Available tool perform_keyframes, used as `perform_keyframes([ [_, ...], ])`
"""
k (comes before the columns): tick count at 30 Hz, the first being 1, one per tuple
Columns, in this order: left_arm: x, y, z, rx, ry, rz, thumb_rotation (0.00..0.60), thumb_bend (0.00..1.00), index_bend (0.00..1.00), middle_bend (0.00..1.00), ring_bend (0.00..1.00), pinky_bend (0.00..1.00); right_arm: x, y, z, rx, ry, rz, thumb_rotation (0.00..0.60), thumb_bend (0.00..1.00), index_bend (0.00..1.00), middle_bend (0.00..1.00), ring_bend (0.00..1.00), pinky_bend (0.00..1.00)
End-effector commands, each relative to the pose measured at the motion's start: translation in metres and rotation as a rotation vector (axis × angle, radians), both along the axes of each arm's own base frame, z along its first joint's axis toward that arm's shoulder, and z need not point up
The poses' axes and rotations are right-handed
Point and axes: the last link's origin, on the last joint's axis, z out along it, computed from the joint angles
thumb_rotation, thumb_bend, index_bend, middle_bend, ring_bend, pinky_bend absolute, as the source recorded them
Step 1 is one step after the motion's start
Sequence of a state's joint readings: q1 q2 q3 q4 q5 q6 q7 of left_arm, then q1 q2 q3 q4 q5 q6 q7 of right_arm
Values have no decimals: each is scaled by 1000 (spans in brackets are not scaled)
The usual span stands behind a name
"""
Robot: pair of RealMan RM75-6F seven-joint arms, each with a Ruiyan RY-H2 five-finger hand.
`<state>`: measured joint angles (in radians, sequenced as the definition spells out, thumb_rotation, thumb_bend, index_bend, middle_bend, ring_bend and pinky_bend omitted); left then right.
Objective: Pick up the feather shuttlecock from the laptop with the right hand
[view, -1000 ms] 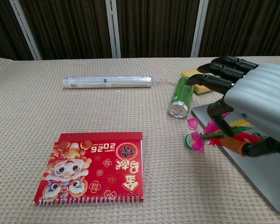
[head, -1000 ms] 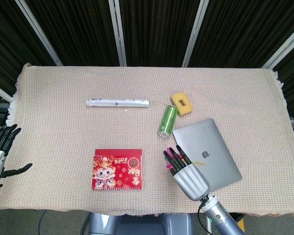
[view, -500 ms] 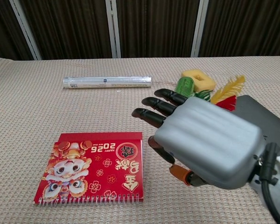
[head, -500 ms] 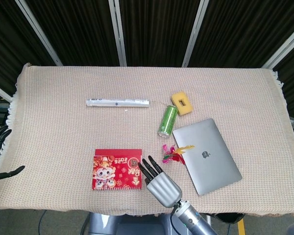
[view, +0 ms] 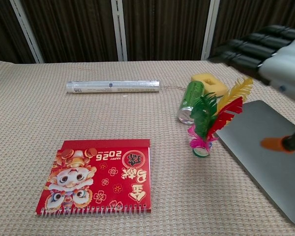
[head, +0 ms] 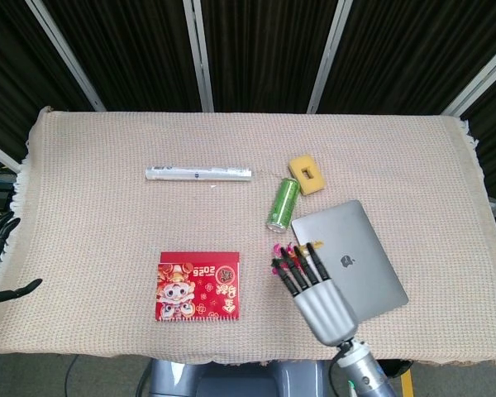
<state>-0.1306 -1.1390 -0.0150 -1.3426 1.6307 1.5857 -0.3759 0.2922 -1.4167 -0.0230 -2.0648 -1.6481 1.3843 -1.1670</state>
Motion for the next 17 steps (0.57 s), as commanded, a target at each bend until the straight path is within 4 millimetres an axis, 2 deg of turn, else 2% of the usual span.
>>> perform_keyframes([
  [1,4,-2,-4,3,16,-10,562,68,0,0,0,0,-55,-7,53,-75,-107,-197,600,53,0,0,0,0],
  [6,9,-4,-12,10,46,-16,560,66,0,0,0,0,-112,-32,89,-114,-196,-294,600,53,0,0,0,0],
  [10,14,-3,-19,5,76,-24,563,65,0,0,0,0,-145,-42,100,-106,-263,-318,600,53,0,0,0,0],
  [13,16,-3,-23,2,87,-21,561,66,0,0,0,0,-160,-38,98,-102,-292,-328,600,53,0,0,0,0],
  [17,17,-3,-25,6,98,-22,561,65,0,0,0,0,-172,-19,88,-110,-278,-337,600,53,0,0,0,0],
])
